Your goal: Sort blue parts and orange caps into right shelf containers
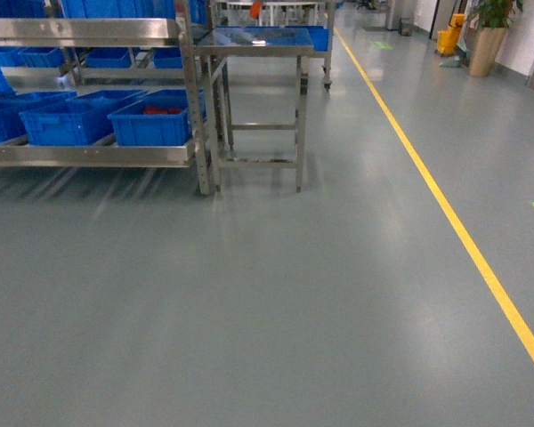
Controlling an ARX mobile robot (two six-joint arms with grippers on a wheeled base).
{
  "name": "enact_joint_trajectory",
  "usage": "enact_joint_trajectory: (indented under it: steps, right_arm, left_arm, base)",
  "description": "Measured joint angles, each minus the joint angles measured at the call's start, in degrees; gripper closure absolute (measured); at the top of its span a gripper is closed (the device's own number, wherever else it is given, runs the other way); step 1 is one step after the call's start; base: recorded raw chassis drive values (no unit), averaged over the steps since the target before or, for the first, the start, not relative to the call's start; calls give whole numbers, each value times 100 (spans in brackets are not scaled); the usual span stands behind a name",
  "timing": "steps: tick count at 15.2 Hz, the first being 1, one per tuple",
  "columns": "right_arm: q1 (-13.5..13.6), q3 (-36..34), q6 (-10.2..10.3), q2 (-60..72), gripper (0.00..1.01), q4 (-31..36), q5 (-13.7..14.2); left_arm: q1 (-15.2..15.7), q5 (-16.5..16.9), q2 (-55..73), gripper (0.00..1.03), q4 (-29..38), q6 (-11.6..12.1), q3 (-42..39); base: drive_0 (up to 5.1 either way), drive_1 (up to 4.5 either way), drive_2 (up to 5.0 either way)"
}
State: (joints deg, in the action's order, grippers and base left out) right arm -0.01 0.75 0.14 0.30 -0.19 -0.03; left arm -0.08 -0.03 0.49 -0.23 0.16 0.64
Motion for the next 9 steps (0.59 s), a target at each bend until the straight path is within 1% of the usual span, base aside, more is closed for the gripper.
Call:
enact_joint_trajectory:
  steps: [9]
  right_arm:
    - [0, 0, 0, 0, 57, -2, 0]
  left_arm:
    - [0, 2, 0, 61, -4, 0, 0]
  base:
    - [-3, 429, -434]
